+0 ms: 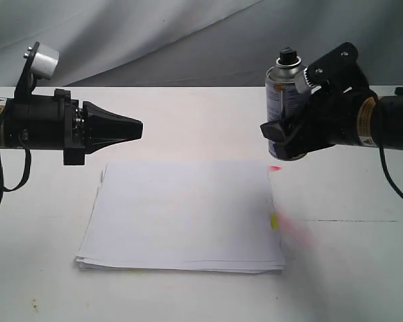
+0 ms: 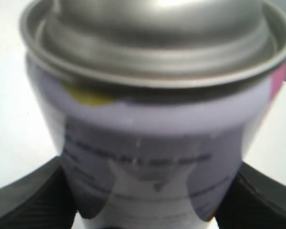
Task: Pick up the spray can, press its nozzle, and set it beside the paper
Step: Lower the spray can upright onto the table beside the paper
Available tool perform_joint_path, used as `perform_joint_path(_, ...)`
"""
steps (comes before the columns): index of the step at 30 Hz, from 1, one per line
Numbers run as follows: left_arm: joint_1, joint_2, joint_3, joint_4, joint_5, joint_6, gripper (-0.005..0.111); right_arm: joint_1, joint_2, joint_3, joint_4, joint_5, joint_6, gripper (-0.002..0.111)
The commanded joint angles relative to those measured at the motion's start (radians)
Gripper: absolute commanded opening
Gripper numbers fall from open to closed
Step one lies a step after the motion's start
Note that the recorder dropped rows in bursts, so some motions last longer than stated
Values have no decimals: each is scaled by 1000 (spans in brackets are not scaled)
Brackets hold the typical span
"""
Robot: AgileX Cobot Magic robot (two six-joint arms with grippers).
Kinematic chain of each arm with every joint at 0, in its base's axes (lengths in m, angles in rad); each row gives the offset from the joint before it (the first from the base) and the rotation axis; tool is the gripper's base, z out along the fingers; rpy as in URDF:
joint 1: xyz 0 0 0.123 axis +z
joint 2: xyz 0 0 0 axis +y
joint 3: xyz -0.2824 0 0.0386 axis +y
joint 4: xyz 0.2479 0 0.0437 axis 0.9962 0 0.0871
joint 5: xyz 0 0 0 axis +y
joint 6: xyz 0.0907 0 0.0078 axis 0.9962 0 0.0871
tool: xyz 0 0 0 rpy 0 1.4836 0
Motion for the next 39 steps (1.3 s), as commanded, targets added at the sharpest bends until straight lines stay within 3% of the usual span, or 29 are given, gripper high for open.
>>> perform_joint_path(1, 2, -7, 5, 2, 3, -10, 0, -53, 61, -2, 76, -116, -97, 0)
perform_joint_path(6, 2, -7, 5, 2, 3, -10, 0, -57, 128, -2, 138, -148, -216, 0)
perform_joint_path(12, 2, -7, 5, 13, 10, -10, 0, -57, 204, 83, 549, -389, -586, 0)
perform_joint_path(15, 2, -7, 5, 15, 11, -10, 0, -57, 239, 128, 631, -470, -675, 0)
perform_joint_path(28, 2, -7, 17, 16, 11, -6, 0, -57, 270, 275, 828, -583, -832, 0)
perform_joint_path(39, 2, -7, 51, -1, 35, 20, 0, -57, 270, 299, 832, -591, -812, 0)
